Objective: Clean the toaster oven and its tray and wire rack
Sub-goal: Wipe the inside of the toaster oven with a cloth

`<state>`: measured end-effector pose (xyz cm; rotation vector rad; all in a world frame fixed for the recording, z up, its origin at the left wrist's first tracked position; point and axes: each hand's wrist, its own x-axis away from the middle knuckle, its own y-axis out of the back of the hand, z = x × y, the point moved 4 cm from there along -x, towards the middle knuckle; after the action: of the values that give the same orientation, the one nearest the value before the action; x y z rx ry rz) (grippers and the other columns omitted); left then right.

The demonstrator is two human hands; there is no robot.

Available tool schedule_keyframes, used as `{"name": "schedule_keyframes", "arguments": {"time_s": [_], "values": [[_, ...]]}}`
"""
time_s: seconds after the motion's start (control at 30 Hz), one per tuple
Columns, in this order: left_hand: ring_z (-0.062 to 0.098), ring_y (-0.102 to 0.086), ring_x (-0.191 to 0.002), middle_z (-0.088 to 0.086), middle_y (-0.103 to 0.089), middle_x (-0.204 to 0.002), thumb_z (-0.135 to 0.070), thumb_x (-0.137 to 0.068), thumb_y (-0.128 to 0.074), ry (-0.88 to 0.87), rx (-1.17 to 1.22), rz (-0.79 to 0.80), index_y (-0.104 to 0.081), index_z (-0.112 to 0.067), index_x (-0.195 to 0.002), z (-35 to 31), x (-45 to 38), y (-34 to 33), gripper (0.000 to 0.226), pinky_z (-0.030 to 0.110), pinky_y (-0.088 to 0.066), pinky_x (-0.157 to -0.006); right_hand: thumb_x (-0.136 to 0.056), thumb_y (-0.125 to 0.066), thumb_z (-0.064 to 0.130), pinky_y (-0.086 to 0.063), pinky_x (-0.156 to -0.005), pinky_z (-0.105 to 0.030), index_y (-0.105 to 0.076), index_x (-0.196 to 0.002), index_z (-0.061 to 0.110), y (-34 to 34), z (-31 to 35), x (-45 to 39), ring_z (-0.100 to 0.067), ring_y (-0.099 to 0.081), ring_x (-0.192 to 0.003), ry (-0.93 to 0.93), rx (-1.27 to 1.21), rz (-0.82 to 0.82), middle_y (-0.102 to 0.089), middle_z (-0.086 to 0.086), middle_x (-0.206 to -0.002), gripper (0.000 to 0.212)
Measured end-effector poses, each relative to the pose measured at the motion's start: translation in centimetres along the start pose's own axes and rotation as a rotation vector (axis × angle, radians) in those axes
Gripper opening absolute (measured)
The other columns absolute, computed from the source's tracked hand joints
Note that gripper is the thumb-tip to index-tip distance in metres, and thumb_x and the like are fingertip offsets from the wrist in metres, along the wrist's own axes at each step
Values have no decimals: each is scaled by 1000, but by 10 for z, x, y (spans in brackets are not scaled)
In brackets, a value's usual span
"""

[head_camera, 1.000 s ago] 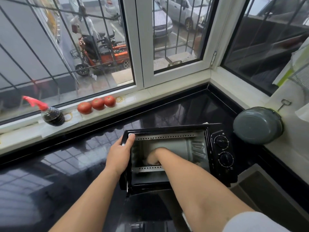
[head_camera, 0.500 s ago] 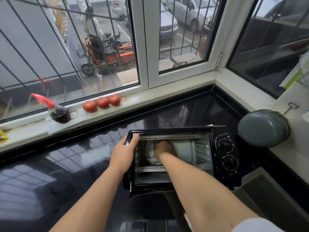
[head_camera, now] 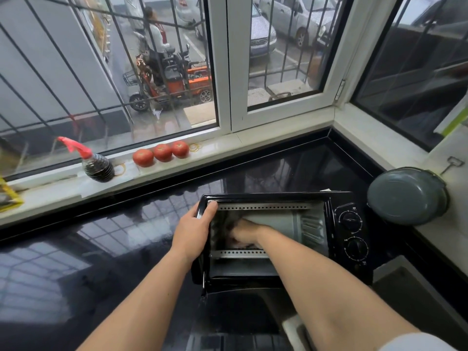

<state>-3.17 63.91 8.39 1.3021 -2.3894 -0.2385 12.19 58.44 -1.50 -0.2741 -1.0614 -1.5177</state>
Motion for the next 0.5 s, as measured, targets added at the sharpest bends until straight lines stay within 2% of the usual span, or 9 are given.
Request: {"name": "schedule_keyframes", "arguments": {"time_s": [0.03,0.1,0.13,0.2,0.3,0.37,0.5], "values": [[-3,-63,-103,-33,-72,-97,-73,-93,-54,3,5,4,-67,-67,-98,1,-1,0,15,21,-43,-80,-95,-52,19,-50,-100,-39,-59,-132,7,4,-3,1,-33,-58,-119,-8,150,-85,-58,-17,-135,40],[2,-64,-107,-25,-73,-107,-73,-92,-54,12,10,9,-69,-57,-109,4,-2,0,28,26,-46,-86,-94,-51,28,-44,-105,-41,-58,-133,17,18,-13,8,-33,-48,-129,-108,378,-354,-53,-11,-140,41],[4,-64,-108,-22,-74,-110,-73,-93,-54,15,11,9,-70,-53,-113,4,-3,-1,33,29,-47,-89,-95,-50,29,-41,-106,-44,-59,-132,17,25,-17,13,-34,-44,-131,-178,453,-480,-53,-11,-140,40],[5,-66,-107,-20,-75,-108,-71,-93,-55,15,15,6,-71,-50,-113,4,-4,-1,34,31,-48,-91,-96,-48,29,-36,-107,-46,-61,-130,16,33,-21,18,-35,-41,-131,-285,541,-595,-56,-10,-137,38],[0,-63,-104,-24,-73,-104,-70,-94,-55,15,1,5,-70,-55,-103,1,-2,-1,24,21,-44,-81,-95,-50,24,-37,-104,-41,-63,-125,18,36,-22,19,-30,-46,-123,-305,607,-634,-61,-7,-128,33],[-4,-61,-105,-27,-72,-105,-71,-94,-55,12,8,6,-68,-63,-97,0,0,-1,15,19,-42,-80,-95,-50,21,-40,-102,-40,-62,-128,14,34,-26,15,-32,-47,-124,-319,596,-614,-57,-12,-132,35],[-1,-61,-109,-27,-71,-112,-77,-88,-55,9,12,15,-63,-73,-94,3,0,-1,11,31,-43,-92,-100,-44,27,-39,-105,-45,-51,-139,13,31,-39,10,-39,-34,-136,-403,490,-576,-41,-19,-147,42]]}}
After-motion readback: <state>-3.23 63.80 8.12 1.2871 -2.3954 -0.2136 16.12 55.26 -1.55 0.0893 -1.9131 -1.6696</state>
